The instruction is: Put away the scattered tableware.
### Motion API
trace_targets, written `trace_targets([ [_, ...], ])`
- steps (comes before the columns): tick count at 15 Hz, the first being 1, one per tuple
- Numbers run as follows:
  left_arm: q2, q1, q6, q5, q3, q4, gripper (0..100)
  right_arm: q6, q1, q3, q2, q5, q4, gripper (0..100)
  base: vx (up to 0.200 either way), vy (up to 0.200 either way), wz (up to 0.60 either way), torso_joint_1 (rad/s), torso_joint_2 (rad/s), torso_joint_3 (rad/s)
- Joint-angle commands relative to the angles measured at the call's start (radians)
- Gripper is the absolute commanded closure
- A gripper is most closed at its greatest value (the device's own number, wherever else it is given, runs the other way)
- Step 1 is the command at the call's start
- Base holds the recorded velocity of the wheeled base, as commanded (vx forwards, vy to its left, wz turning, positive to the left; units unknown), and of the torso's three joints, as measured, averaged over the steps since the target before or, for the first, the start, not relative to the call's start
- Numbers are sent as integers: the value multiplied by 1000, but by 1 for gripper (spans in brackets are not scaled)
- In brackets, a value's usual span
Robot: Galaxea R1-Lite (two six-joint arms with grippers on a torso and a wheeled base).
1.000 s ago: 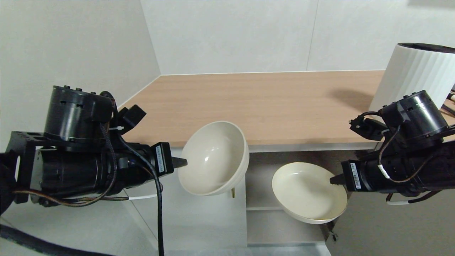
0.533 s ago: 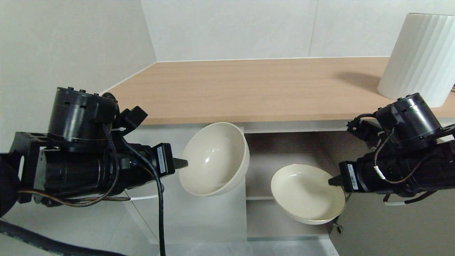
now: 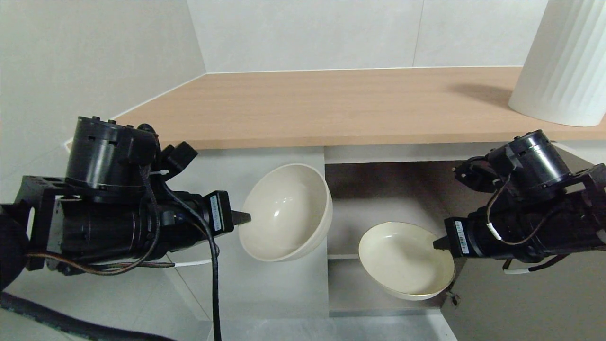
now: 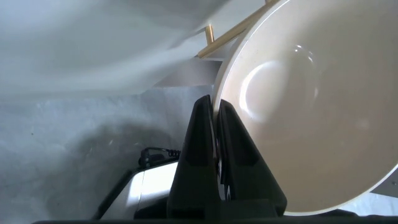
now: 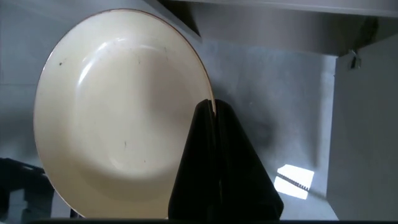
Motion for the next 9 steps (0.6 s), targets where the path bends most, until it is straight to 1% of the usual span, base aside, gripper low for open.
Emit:
trace_targets([
  [1,1,0,0,0,0,0,100,0,-19,-1,51,0,-24,100,0,0,0,0,0,0],
  [4,4,0,0,0,0,0,100,0,-49,-2,145,0,-61,100,0,0,0,0,0,0],
  [7,7,0,0,0,0,0,100,8,-52,-2,252,2,-135,100,0,0,0,0,0,0],
  [9,7,0,0,0,0,0,100,9,-74,-2,329,0,-193,100,0,0,0,0,0,0],
])
